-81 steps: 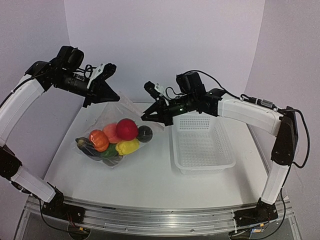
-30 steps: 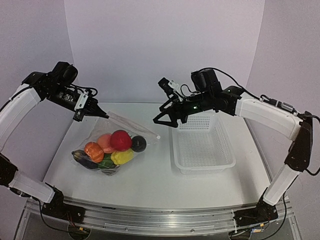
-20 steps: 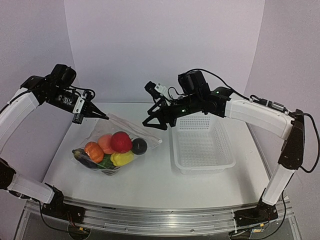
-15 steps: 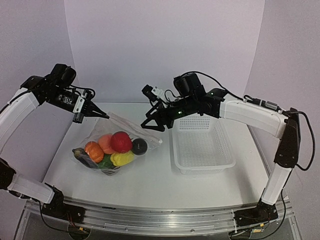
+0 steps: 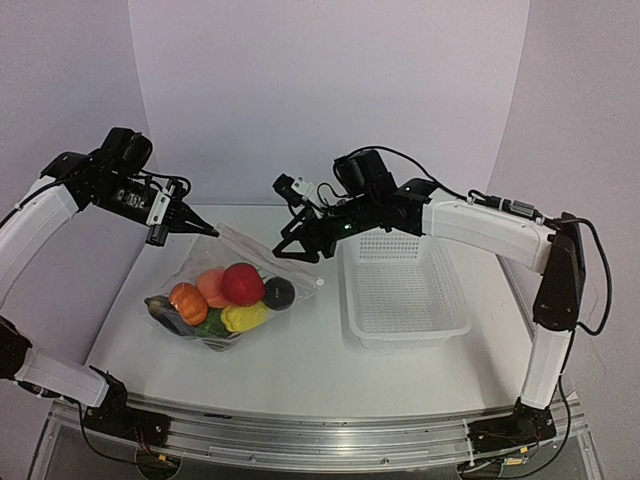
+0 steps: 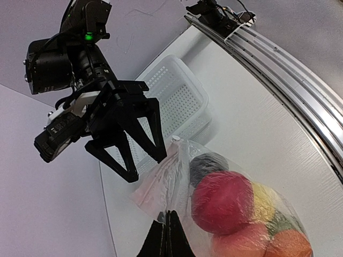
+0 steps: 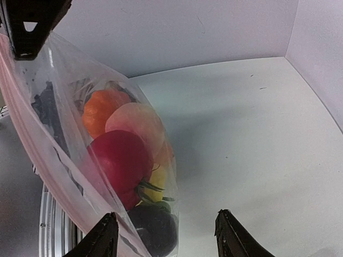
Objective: Open the zip-top bag and remove the fake food
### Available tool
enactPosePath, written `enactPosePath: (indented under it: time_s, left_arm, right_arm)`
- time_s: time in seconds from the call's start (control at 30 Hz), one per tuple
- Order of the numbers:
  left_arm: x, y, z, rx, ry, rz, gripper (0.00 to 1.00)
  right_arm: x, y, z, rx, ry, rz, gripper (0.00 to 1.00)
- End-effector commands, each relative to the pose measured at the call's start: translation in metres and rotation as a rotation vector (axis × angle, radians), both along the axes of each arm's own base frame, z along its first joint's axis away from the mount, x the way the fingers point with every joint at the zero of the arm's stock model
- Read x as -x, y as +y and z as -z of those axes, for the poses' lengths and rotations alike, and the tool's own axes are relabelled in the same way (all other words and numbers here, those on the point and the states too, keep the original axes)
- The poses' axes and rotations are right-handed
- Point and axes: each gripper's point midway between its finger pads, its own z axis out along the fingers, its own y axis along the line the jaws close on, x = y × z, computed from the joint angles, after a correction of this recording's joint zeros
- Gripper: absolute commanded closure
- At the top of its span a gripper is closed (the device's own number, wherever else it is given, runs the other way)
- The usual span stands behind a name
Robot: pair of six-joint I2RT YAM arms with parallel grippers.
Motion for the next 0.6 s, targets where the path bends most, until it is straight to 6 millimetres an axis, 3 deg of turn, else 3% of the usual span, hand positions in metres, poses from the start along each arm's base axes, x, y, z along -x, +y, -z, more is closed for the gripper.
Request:
enactPosePath:
  time_s: [0.0,0.23,0.37,0.57]
  left_arm:
    - [0.006,0.0,-0.014,0.048,-0.032,0.014,1.0]
    - [0.006,0.0,-0.013,0.044,-0.031,0.005,1.0]
    - [0.005,0.001,-0.013,0.041,-0.036,-0.001,1.0]
    - [0.004,0.0,-0.014,0.044,-0.042,-0.001,1.0]
  right_arm:
    - [0.008,0.015,-0.011,-0.045,-0.021,-0.068,0.41]
    - [0.026,0.011,-0.009,-0.056,0.007,-0.135,0.37]
    - [0.037,0.001,-0.019,-0.066,0.004,-0.148,0.37]
    - [0.041,0.0,-0.022,-0.068,0.03,-0.134,0.38]
